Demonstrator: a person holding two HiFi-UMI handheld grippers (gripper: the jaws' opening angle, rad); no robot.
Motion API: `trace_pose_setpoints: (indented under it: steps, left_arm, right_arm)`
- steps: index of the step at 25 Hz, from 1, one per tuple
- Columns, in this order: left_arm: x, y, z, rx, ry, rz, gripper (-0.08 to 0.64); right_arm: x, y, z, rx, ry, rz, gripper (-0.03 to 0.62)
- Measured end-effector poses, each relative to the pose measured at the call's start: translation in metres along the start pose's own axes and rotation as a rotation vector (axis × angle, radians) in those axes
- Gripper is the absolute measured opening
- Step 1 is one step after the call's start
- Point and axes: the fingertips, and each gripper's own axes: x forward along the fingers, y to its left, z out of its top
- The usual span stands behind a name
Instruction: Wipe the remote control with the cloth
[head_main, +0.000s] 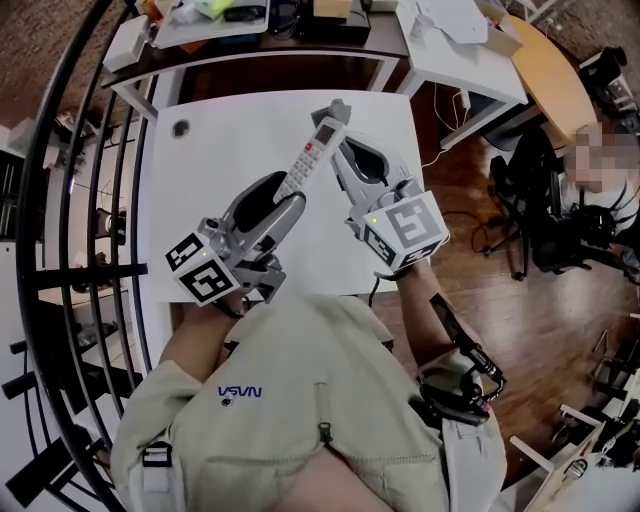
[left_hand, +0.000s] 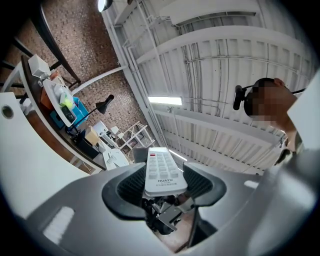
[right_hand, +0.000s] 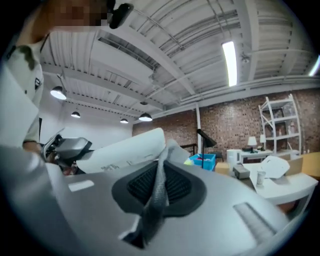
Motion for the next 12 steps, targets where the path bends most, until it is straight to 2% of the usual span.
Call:
trace_pose_setpoints:
  steps: [12]
  left_arm:
    - [-0.003,0.011,0.011,-0.03,-0.057,0.05,0.244]
  right_arm:
    - [-0.013,0.091,-0.011,-0.066,-0.011,0.291,0.025]
